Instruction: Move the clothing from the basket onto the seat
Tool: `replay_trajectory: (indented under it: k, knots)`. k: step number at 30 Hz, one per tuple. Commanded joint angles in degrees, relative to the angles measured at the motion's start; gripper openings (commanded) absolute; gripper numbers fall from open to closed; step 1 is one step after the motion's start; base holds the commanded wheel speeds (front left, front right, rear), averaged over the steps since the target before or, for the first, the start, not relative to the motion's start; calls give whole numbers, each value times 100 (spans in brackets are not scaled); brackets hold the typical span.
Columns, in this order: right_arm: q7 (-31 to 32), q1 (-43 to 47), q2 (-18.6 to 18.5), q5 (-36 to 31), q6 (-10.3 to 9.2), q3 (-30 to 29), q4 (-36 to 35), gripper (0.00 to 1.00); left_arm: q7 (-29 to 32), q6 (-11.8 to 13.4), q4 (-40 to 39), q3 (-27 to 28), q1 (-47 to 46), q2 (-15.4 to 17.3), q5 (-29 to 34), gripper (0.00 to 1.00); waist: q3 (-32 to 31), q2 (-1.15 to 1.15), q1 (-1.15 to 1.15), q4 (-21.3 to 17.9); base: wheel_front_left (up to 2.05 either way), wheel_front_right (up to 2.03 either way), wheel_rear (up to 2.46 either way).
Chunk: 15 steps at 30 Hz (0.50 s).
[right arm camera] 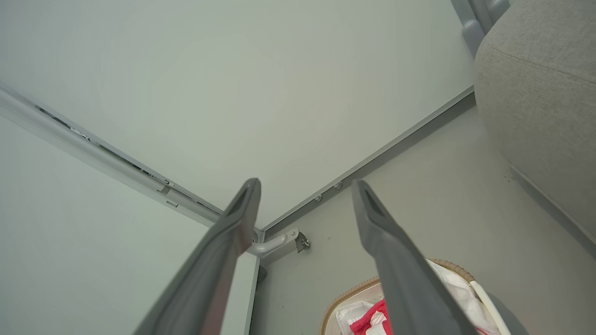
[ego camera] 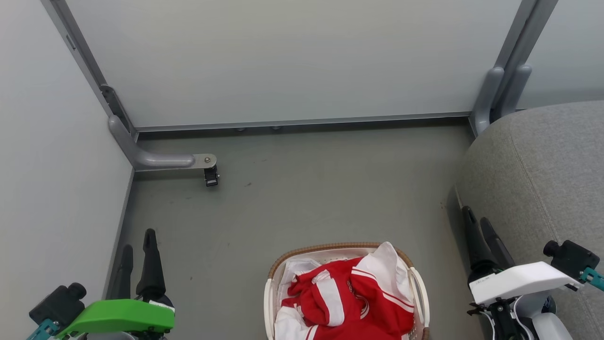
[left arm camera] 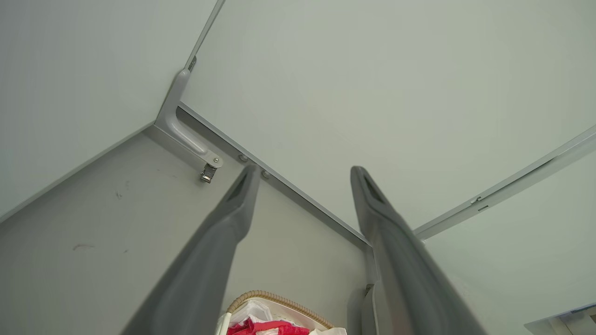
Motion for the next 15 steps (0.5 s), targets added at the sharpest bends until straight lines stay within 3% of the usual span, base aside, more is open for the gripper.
replay_trajectory:
  k: [1, 15]
  knots:
    - [-64, -23, -40, -202, 2, 41, -72, 100, -62, 6, -54, -3, 68, 43, 202, 100, 0, 28, 0, -1, 0, 0, 0]
    - [-294, 23, -49, -1080, 2, 171, 52, 100, -313, -17, -40, -72, 241, 53, 1052, 100, 9, 36, 0, -13, 0, 0, 0]
